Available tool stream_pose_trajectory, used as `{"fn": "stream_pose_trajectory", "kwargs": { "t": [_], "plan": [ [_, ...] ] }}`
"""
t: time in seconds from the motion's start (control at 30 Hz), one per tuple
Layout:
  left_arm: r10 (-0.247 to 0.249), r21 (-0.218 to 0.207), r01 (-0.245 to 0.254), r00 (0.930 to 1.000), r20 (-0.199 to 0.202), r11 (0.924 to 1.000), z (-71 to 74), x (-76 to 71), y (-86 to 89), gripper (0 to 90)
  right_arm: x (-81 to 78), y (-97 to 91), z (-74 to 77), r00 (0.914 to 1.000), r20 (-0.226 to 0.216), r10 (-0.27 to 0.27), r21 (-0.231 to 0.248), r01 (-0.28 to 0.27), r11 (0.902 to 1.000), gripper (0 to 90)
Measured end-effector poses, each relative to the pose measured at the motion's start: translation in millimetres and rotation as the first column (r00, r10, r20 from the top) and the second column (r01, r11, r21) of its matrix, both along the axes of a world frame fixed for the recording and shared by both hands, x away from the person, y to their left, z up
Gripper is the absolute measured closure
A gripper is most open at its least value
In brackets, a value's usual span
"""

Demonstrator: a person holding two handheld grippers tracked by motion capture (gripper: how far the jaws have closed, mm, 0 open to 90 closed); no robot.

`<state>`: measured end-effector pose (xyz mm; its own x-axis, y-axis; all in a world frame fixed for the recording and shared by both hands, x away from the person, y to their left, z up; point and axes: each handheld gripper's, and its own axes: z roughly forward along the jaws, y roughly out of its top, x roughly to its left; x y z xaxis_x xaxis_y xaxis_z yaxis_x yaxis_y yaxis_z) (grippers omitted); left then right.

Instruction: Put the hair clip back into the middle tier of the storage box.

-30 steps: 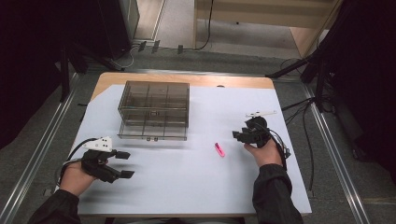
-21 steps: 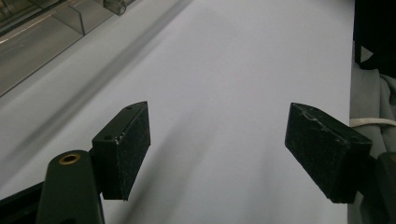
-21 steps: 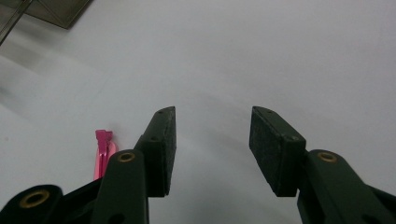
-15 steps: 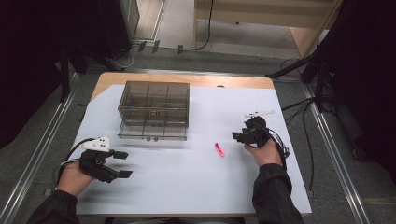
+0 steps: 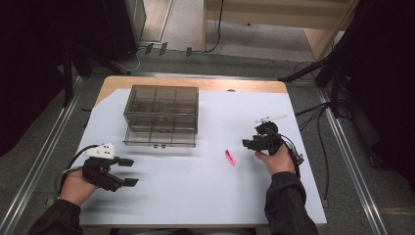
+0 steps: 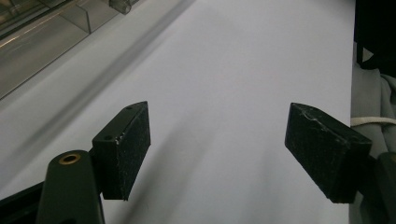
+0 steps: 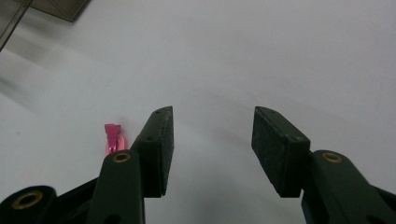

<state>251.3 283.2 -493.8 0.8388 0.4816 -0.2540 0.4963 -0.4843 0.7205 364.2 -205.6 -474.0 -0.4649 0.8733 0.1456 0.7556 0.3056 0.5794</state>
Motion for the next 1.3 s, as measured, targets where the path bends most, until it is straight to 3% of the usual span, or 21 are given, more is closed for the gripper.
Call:
{"fn": "stream_pose_trajectory", "kwargs": {
  "t": [0.3,0.57,0.9,1.03,1.3],
  "plan": [
    [0.009,0.003,-0.009,1.0,0.002,1.0,0.4,-1.1,3.0,23.4,-1.6,3.6,1.3,0.9995,-0.028,0.016,-0.024,-0.016,0.9996,50.5],
    [0.01,0.005,-0.01,0.9999,-0.002,0.9999,0.4,-0.6,2.5,23.4,-4.0,6.5,3.4,0.9975,-0.037,0.06,-0.046,-0.062,0.997,49.5],
    [0.008,0.005,-0.008,1.0,-0.001,1.0,0.4,-0.3,2.3,23.4,-8.5,14.6,9.9,0.9906,-0.116,0.072,-0.061,-0.08,0.995,50.7],
    [0.009,0.004,-0.009,1.0,-0.001,1.0,0.5,-0.3,2.2,23.4,-10.9,19.9,12.3,0.9873,-0.129,0.093,-0.097,-0.105,0.9897,52.4],
    [0.009,0.005,-0.009,1.0,-0.001,1.0,0.3,-0.2,2.3,23.4,-13.5,26.0,15.8,0.9818,-0.165,0.093,-0.119,-0.114,0.9864,52.8]
  ]
}}
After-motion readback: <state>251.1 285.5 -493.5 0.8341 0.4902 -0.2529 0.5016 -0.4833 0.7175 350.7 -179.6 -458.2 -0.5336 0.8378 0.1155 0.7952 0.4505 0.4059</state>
